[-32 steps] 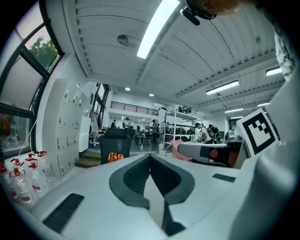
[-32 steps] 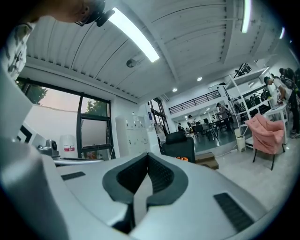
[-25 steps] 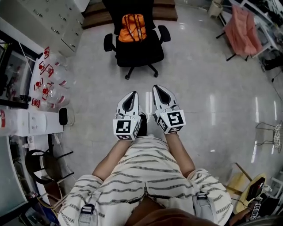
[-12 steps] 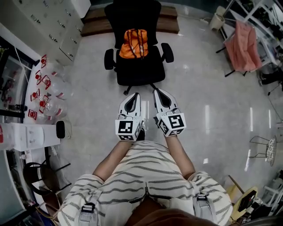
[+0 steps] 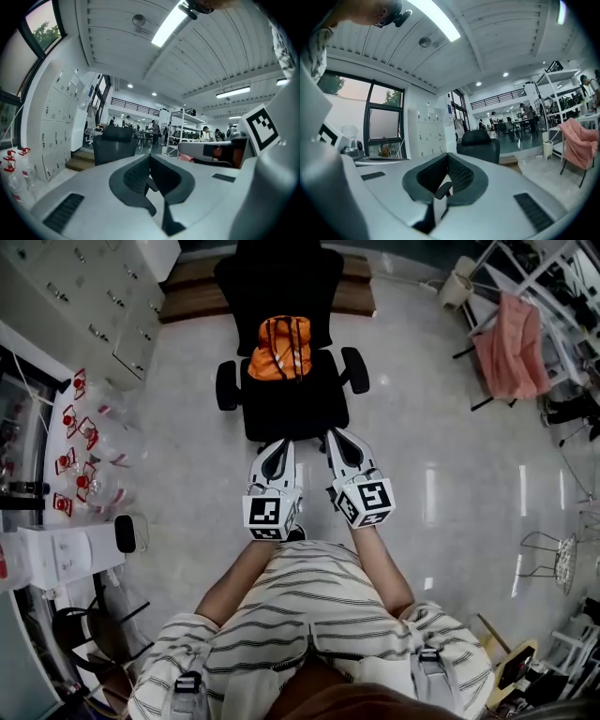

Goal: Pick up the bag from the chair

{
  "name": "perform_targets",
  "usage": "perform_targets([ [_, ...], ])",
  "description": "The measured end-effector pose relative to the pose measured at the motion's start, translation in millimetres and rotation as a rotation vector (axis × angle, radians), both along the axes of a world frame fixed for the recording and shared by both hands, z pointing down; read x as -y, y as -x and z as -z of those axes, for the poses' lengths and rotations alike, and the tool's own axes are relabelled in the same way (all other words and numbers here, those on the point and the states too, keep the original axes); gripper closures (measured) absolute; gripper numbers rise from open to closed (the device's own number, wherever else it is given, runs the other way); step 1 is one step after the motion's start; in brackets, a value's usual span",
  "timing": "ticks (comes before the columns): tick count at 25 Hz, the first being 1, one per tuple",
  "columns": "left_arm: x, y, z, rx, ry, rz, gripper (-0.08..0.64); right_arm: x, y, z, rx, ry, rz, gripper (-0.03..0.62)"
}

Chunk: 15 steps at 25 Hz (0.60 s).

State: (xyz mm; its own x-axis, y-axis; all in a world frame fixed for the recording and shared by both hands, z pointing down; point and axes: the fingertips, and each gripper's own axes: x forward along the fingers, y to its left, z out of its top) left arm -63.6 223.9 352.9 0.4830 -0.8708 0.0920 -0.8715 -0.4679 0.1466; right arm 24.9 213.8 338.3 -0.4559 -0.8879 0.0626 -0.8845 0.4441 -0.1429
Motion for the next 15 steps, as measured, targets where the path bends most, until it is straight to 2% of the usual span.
perform_targets([
  [7, 38, 15, 15, 0.018, -0.031, -0.029, 0.537, 42, 9, 2, -0.033, -0.005, -0.024, 0.574],
  [11, 52, 27, 15, -0.002, -0.027, -0.015, 0.537, 57, 20, 3, -0.087, -0.006, -0.025, 0.574],
  [15, 62, 33, 11, -0.026, -0.016, 0.004, 0.537, 66, 27, 4, -0.084, -0.006, -0.015, 0.574],
])
